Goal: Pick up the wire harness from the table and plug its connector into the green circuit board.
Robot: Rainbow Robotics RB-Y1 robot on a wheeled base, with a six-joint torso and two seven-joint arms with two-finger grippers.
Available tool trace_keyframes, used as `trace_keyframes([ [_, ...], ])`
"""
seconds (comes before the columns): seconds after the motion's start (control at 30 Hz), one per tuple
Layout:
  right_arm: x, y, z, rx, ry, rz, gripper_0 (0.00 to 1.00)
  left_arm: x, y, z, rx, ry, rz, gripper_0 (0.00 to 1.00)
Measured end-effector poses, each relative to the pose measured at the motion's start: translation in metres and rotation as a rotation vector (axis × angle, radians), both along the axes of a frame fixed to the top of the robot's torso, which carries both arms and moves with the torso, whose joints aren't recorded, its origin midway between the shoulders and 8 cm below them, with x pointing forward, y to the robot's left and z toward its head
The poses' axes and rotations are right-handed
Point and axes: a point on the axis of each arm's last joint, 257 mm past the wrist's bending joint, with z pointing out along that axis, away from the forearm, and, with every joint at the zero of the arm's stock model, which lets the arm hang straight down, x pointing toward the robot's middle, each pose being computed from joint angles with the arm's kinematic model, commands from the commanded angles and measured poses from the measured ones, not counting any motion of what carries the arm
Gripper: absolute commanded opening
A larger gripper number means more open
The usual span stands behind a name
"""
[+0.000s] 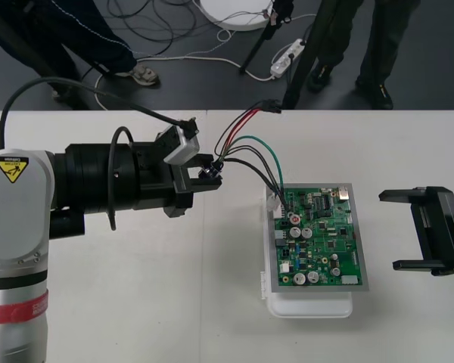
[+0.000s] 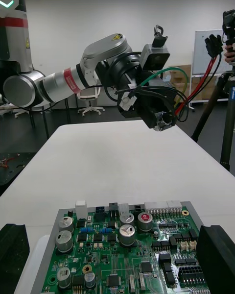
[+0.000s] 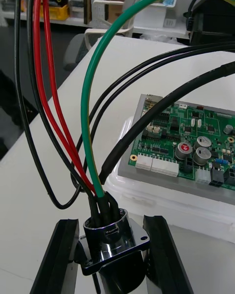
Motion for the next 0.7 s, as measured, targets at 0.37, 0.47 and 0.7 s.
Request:
trace_keyframes([
  [0.37, -0.0018, 0.0027, 0.0020, 0.004, -0.003, 0.009, 1.00, 0.0014, -0.0078, 0.0020, 0.002, -0.049, -0.010, 0.00],
  [0.47, -0.0022, 0.0030, 0.0024, 0.005, -0.004, 0.012, 1.00, 0.0023, -0.0074, 0.0033, -0.002, -0.054, -0.007, 0.00],
  [0.7, -0.0045, 0.0034, 0.0036, 0.009, -0.005, 0.021, 1.00, 0.0045, -0.0041, 0.0049, 0.028, -0.136, -0.027, 0.00],
])
